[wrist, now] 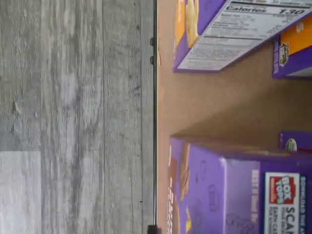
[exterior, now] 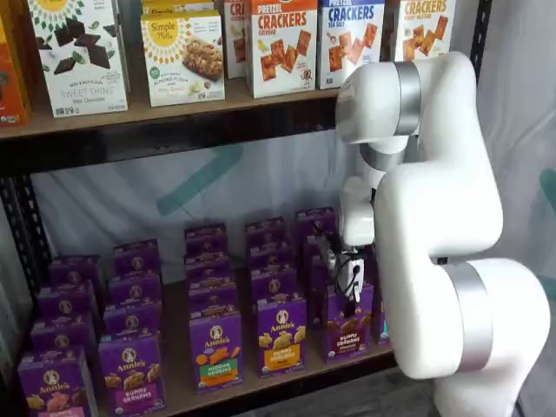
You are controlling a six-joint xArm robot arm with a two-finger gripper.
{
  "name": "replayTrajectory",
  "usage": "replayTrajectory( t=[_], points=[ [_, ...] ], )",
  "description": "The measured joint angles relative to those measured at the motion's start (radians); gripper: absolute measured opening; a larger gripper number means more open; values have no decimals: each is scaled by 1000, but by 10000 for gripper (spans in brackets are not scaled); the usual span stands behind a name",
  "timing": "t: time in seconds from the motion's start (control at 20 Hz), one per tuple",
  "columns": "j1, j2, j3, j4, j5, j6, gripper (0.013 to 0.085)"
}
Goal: Pick up the purple box with a brown patch in the center, on the bottom shelf, the fifth box from the left
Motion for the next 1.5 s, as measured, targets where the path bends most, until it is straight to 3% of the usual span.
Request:
replayTrajectory(
  t=[0.2, 0.5, 0.7, 1.2, 1.4, 1.5],
  points=[
    [1, 0, 1, -2, -2, 3, 490],
    [0, -4, 6, -9, -4, 8, 490],
    [-2, -8, 12, -14, -5, 11, 370],
    [0, -21, 28, 21, -4, -21, 370],
    [0, -26, 34, 18, -4, -17, 370],
    [-2, -34, 42, -15, -2, 13, 370]
  ],
)
